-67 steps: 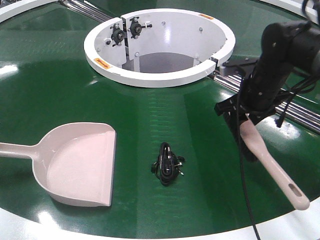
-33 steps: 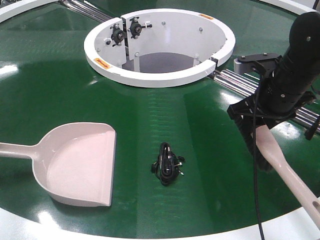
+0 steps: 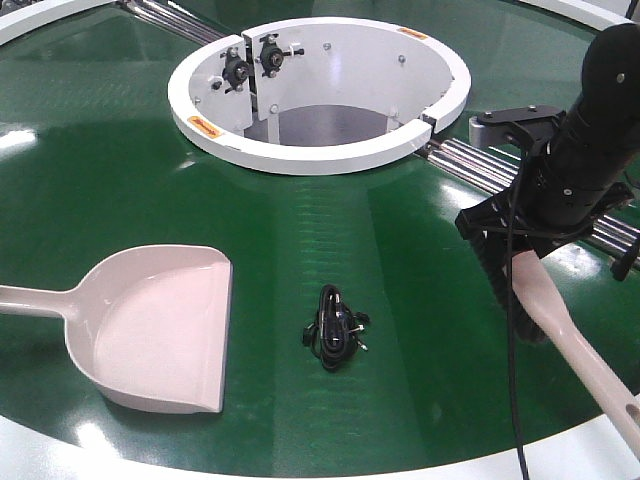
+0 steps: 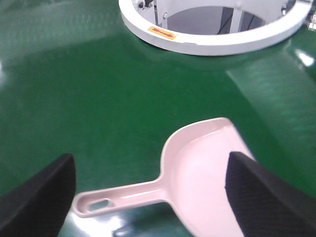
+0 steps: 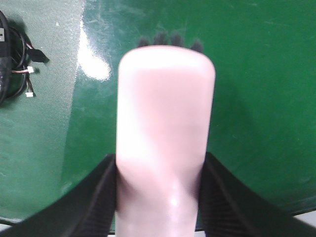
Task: Clean and inspect green conveyor with broom and dustpan
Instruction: 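Lower the left gripper toward the pink dustpan handle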
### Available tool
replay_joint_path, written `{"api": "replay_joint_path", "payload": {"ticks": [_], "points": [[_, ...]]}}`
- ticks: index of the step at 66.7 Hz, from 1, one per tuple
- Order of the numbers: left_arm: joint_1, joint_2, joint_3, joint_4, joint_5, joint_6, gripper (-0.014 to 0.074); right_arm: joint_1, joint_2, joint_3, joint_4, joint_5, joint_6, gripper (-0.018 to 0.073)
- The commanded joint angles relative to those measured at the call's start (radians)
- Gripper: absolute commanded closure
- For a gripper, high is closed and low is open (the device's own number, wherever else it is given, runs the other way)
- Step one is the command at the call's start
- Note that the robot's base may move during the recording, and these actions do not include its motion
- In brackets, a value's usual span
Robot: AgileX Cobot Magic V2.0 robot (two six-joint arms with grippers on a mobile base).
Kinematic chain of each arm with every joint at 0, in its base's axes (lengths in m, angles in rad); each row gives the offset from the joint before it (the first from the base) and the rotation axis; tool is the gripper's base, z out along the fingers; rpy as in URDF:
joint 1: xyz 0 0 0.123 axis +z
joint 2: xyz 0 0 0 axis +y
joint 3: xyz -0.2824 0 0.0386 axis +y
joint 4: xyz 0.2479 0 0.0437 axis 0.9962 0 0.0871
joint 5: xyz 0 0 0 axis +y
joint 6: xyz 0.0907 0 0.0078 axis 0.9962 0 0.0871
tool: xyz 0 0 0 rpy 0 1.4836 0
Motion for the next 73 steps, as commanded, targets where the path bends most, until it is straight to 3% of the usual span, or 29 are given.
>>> {"api": "replay_joint_path", "payload": {"ticks": [1, 8, 17, 23, 29, 34, 60, 73], "points": [[-0.003, -0.006, -0.034, -0.012, -0.078, 0.214, 0.002, -0.001, -0.048, -0.025, -0.002, 0.049, -0.007, 0.0563], [-0.003, -0.006, -0.034, -0.013, -0.077, 0.465, 0.002, -0.001, -0.048, -0.025, -0.002, 0.049, -0.007, 0.0563], [-0.003, -0.006, -0.034, -0.013, -0.049, 0.858, 0.002, -0.001, -0.048, -0.025, -0.002, 0.049, -0.008, 0.0563], [-0.003, -0.006, -0.034, -0.013, -0.023, 1.027, 0.002, -0.001, -0.048, -0.025, -0.002, 0.049, -0.008, 0.0563], [-0.003, -0.006, -0.034, -0.014, -0.01, 1.145, 0.002, -0.001, -0.048, -0.025, -0.002, 0.049, -0.008, 0.0563], [-0.003, -0.006, -0.034, -0.014, -0.004, 1.185, 0.002, -0.001, -0.048, -0.025, -0.002, 0.049, -0.008, 0.0563], [-0.003, -0.006, -0.037, -0.004, 0.014, 1.185, 0.0022, -0.001, -0.048, -0.025, -0.002, 0.049, -0.008, 0.0563], [-0.003, 0.053, -0.09, 0.126, 0.208, 1.182, 0.0022, -0.001, -0.048, -0.025, -0.002, 0.049, -0.008, 0.0563]]}}
